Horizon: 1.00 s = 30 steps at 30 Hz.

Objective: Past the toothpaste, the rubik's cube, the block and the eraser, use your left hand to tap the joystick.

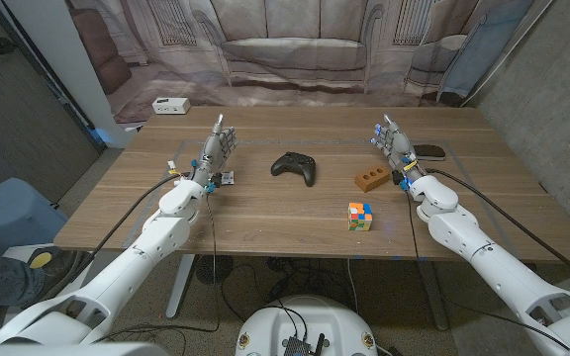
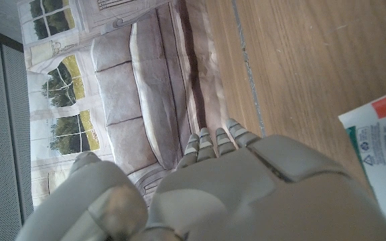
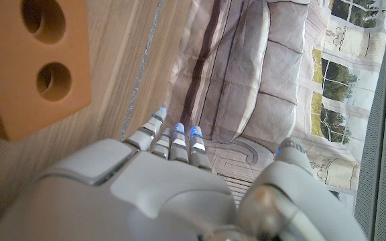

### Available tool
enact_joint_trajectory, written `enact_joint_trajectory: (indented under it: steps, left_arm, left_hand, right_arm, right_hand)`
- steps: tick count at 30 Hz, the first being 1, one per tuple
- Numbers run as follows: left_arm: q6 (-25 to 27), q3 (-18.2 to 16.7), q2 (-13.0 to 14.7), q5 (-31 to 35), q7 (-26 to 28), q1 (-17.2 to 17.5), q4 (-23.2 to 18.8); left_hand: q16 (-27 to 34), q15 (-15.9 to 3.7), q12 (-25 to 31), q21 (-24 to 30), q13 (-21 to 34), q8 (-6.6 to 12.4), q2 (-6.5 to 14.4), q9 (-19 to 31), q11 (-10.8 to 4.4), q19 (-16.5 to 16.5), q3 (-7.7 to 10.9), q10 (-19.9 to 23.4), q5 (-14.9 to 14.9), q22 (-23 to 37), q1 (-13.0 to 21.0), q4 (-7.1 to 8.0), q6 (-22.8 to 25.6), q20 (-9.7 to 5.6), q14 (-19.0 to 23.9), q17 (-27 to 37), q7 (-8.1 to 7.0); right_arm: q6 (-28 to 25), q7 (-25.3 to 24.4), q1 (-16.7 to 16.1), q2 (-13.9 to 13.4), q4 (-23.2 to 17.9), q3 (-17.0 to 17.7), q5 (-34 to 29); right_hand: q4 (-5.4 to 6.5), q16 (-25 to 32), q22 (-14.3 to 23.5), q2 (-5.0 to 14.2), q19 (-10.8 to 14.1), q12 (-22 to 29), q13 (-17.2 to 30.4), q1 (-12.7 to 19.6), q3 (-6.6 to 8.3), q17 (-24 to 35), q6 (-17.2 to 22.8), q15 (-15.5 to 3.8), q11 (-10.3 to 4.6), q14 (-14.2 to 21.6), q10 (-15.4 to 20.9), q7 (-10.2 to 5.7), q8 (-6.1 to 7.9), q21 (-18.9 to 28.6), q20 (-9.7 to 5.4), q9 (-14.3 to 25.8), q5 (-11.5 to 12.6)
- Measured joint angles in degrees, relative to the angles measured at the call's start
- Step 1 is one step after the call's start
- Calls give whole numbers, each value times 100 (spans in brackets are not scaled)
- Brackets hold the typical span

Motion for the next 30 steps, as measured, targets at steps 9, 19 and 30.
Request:
enact_joint_trajectory:
  steps: [9, 19, 30]
  left_arm:
    - [-206, -129, 11, -233, -252, 151, -87]
    - [-383, -248, 107, -276, -276, 313, -229]
    - [-577, -320, 187, -254, -324, 398, -246]
  left_hand:
    - [0, 18, 0, 0, 0, 24, -4, 0, 31, -29, 0, 31, 0, 0, 35, 0, 47, 29, -18, 0, -2]
    - [0, 8, 21, 0, -1, 44, 26, 0, 6, 2, 0, 55, -1, -1, 65, -1, 190, 60, 54, 0, -48]
    - [84, -53, 88, 0, -16, 88, 71, -1, -74, 165, 0, 319, -27, -1, 110, -1, 432, 123, 361, -1, -24]
  right_arm:
    - [-105, -121, -73, -88, -245, -25, -88]
    - [-106, -183, -96, -87, -323, -41, -140]
    - [-54, -280, -183, -92, -446, -31, -172]
  right_hand:
    - [0, 0, 0, 0, 0, 0, -1, 0, 0, 0, 0, 0, 0, 0, 0, 0, 0, 0, 0, 0, 0]
    - [0, 0, 27, 0, -1, 0, -1, 0, 0, -1, -1, -1, -1, 0, 0, 0, 0, 0, 0, 0, 0]
    - [0, 0, 26, 0, -1, 0, -2, 0, 0, -1, 40, -1, -1, 0, 0, -41, 0, 0, 1, -1, 0]
